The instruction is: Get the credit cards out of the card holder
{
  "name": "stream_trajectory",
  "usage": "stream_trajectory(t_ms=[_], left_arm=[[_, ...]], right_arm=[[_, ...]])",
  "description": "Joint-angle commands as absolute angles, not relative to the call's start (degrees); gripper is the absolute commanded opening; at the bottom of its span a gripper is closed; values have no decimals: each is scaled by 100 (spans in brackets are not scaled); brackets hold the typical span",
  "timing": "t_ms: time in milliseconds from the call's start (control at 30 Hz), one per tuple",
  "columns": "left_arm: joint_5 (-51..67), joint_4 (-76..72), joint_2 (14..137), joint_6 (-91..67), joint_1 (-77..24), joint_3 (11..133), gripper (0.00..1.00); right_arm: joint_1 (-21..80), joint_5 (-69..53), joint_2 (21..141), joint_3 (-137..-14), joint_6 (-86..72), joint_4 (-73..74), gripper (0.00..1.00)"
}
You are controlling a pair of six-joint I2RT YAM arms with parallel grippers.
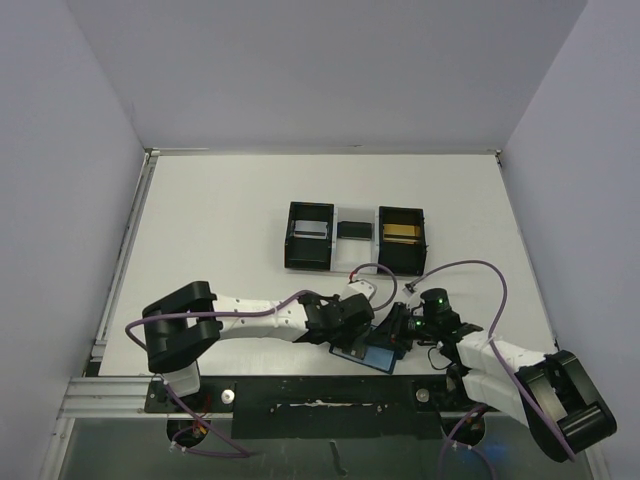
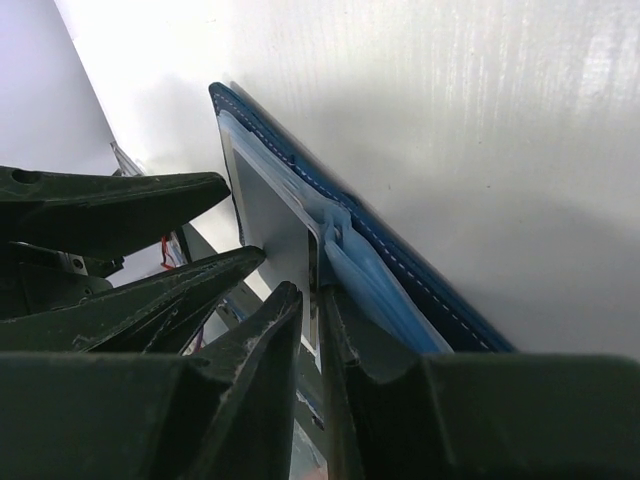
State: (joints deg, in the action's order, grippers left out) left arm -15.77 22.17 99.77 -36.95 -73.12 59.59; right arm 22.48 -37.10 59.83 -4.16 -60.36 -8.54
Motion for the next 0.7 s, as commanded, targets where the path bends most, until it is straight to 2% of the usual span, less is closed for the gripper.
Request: stream_trajectory(t_ms=[0,67,300,667], left_arm=[[-1688,2327,10186,-3793,-7317,5903,39],[-1721,2301,10112,-3837,-7314,5798,39],[-1829,2358,10043,-3941,-7317,5739,36],[-2013,2470,10059,-4173,-7269,5625,33]], right_arm=[[2201,-3739,5797,-382,-6021,-881,17],[2192,-3761,5768,-381,-6014,-928,17],[2182,-3874,5781,-399,-5888,-847,0],[1974,-3949,5193,-662,-5498,427,0]])
